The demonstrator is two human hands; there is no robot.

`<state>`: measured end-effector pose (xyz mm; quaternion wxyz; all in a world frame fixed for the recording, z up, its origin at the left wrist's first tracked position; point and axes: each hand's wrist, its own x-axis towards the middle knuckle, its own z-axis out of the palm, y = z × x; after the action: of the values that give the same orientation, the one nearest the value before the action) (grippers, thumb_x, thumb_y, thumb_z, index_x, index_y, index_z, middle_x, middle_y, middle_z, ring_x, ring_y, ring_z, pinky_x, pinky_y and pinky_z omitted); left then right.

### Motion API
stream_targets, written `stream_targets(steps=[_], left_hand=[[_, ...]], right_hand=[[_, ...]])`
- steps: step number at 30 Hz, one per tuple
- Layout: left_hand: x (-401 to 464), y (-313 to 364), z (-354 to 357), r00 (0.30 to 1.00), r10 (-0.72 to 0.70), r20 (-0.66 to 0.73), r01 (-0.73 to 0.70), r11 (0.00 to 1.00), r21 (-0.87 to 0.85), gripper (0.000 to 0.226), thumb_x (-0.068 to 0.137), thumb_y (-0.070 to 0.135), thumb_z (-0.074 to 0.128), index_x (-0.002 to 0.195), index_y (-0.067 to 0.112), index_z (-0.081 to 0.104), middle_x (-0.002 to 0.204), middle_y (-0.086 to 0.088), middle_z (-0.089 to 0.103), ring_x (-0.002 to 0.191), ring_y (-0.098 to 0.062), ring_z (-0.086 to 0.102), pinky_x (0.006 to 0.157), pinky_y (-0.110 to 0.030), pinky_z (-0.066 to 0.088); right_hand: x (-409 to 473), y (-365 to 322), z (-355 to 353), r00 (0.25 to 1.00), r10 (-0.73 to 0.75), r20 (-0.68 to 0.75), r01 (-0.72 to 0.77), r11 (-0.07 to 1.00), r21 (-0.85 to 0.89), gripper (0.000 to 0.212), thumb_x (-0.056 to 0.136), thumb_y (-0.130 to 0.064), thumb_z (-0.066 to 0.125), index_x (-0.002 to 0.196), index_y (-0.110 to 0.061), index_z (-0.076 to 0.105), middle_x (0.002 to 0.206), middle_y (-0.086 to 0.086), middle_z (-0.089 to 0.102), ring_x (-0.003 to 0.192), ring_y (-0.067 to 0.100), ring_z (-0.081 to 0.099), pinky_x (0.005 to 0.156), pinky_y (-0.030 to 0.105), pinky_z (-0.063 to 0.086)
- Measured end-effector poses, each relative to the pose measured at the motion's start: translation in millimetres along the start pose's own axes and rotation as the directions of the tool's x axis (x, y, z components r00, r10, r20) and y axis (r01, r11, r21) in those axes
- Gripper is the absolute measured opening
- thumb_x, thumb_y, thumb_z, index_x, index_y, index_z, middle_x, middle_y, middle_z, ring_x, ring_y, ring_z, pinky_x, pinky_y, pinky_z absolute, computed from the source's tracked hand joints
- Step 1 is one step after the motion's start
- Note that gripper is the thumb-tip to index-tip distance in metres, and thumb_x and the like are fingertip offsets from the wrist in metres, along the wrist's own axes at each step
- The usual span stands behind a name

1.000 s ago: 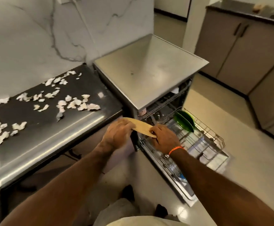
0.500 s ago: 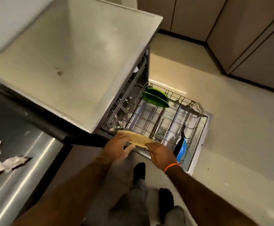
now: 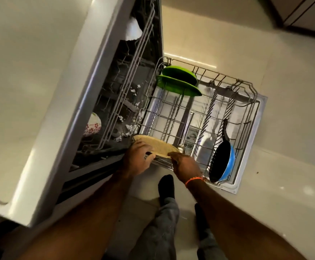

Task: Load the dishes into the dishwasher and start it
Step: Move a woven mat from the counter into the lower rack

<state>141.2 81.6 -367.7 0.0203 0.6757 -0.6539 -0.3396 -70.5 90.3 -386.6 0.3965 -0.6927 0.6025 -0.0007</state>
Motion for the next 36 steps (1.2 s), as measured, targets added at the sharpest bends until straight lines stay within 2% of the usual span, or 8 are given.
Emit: stream_targets(steps=[4,7,12,16,21,26,32,36], left_hand=[[16.6,-10.8,20.6,0.999,0.000,0.041,0.000,1.000,-0.011,0.026,0.087,0.023,0.075,0.112,0.017,0.076,0.125,-0.001,0.069,0.127,-0.023,0.053,0.113,-0.037,0.037],[20.6,-14.5,29.9,0.999,-0.015,0.049,0.017,0.999,-0.028,0.019,0.088,0.016,0.071,0.105,0.013,0.077,0.114,-0.004,0.071,0.116,-0.027,0.059,0.104,-0.040,0.046],[13.2,-11.9,22.9,0.988,0.006,-0.154,-0.012,0.999,-0.036,0.020,0.084,0.008,0.057,0.097,0.004,0.073,0.100,-0.012,0.071,0.099,-0.033,0.064,0.088,-0.041,0.054],[16.0,-19.2,21.8,0.990,-0.055,-0.130,0.052,0.998,-0.033,0.024,0.083,0.005,0.057,0.099,0.005,0.075,0.106,-0.012,0.073,0.106,-0.034,0.065,0.096,-0.048,0.053],[17.1,-5.8,19.1,0.995,-0.092,-0.050,0.091,0.996,-0.017,0.037,0.091,0.007,0.060,0.129,0.008,0.065,0.135,-0.011,0.062,0.130,-0.030,0.052,0.109,-0.047,0.043],[-3.4,18.6,3.6,0.991,-0.117,-0.062,0.117,0.993,-0.011,0.046,0.096,0.013,0.059,0.142,0.010,0.054,0.145,-0.009,0.055,0.138,-0.027,0.045,0.114,-0.045,0.038],[-60.4,56.9,-38.4,0.989,-0.145,0.002,0.145,0.989,0.007,0.052,0.100,0.030,0.056,0.148,0.016,0.045,0.155,-0.004,0.044,0.146,-0.022,0.034,0.120,-0.045,0.030],[-113.4,87.4,-75.2,0.977,-0.212,0.009,0.212,0.977,-0.006,0.048,0.097,0.030,0.057,0.143,0.017,0.052,0.149,-0.002,0.049,0.139,-0.022,0.041,0.117,-0.039,0.034]], right_hand=[[9.5,18.9,11.8,0.999,0.026,-0.027,-0.025,0.999,0.024,0.031,0.096,-0.016,0.058,0.124,-0.024,0.070,0.124,-0.001,0.071,0.107,0.022,0.069,0.091,0.032,0.054],[13.0,27.4,16.4,1.000,0.001,-0.004,-0.001,1.000,-0.004,0.031,0.097,-0.019,0.058,0.124,-0.025,0.070,0.125,-0.003,0.070,0.107,0.020,0.069,0.092,0.032,0.055],[23.9,11.7,18.2,0.999,-0.013,-0.047,0.013,1.000,0.002,0.032,0.096,-0.021,0.057,0.125,-0.028,0.068,0.122,-0.001,0.072,0.097,0.023,0.071,0.081,0.038,0.060],[33.4,-0.9,27.5,0.999,0.035,0.039,-0.036,0.999,0.019,0.040,0.092,-0.015,0.056,0.130,-0.026,0.065,0.127,0.002,0.068,0.104,0.027,0.069,0.088,0.039,0.058],[35.6,-2.5,26.4,0.990,0.080,0.112,-0.086,0.995,0.044,0.051,0.090,-0.017,0.054,0.141,-0.021,0.053,0.138,0.009,0.060,0.118,0.031,0.061,0.099,0.040,0.052],[10.5,-10.3,4.1,0.991,0.084,0.104,-0.080,0.996,-0.041,0.057,0.090,-0.016,0.053,0.146,-0.023,0.046,0.144,0.008,0.053,0.125,0.027,0.055,0.099,0.040,0.052],[-36.0,-37.3,-50.8,0.987,-0.023,0.158,0.046,0.988,-0.149,0.051,0.093,-0.021,0.052,0.144,-0.024,0.048,0.142,0.009,0.055,0.119,0.031,0.060,0.096,0.040,0.054],[-75.6,-74.9,-96.7,0.974,-0.139,0.180,0.180,0.955,-0.237,0.052,0.090,-0.021,0.055,0.142,-0.021,0.051,0.136,0.010,0.059,0.114,0.033,0.063,0.096,0.040,0.053]])
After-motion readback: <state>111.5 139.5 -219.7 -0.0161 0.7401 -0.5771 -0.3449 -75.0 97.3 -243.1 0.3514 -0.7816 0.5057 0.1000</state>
